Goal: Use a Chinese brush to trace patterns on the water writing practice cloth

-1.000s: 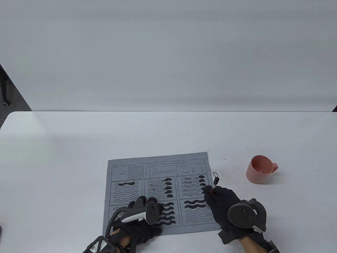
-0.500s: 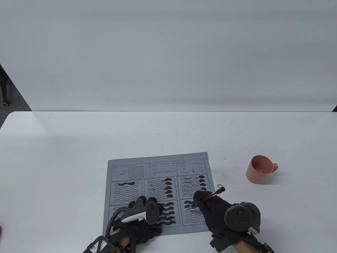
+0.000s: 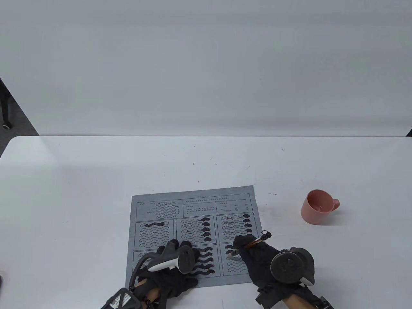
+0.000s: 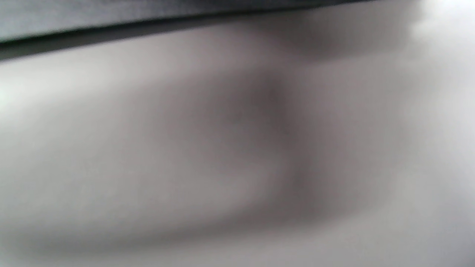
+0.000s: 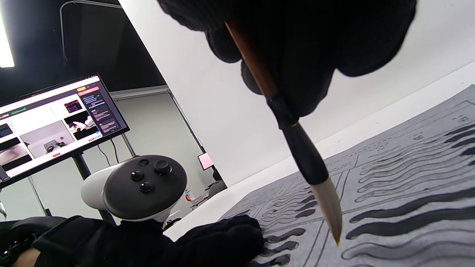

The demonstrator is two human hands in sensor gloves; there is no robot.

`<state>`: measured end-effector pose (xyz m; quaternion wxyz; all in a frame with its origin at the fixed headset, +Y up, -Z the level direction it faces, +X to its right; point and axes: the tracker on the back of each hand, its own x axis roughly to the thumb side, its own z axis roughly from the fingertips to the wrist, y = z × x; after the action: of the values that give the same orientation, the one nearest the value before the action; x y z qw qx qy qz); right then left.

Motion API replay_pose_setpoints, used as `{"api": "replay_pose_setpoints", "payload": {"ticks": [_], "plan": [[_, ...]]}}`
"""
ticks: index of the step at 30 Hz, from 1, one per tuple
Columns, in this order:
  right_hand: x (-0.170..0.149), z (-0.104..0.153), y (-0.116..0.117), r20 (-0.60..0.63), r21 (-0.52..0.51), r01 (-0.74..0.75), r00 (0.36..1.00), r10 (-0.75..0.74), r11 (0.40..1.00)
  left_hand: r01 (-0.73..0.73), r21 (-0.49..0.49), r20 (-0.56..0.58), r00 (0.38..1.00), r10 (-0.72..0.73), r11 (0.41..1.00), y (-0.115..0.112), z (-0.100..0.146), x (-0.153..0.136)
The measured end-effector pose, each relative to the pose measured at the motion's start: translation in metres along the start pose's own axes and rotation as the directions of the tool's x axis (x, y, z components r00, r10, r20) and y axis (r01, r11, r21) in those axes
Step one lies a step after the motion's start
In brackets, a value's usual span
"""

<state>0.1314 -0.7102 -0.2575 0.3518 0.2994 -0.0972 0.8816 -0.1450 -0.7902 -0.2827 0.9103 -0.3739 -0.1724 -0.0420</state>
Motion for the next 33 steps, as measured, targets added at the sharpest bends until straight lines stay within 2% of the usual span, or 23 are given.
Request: {"api": "replay_pose_setpoints", "payload": {"ticks": [33], "plan": [[0.0016,-0.0017,0.0046,0.021,0.046,-0.045,0.999,0.044,0.998,0.003,-0.002,-0.001,1.000,-0.003,1.000,0.0004,-0.0001,0.0000]]}}
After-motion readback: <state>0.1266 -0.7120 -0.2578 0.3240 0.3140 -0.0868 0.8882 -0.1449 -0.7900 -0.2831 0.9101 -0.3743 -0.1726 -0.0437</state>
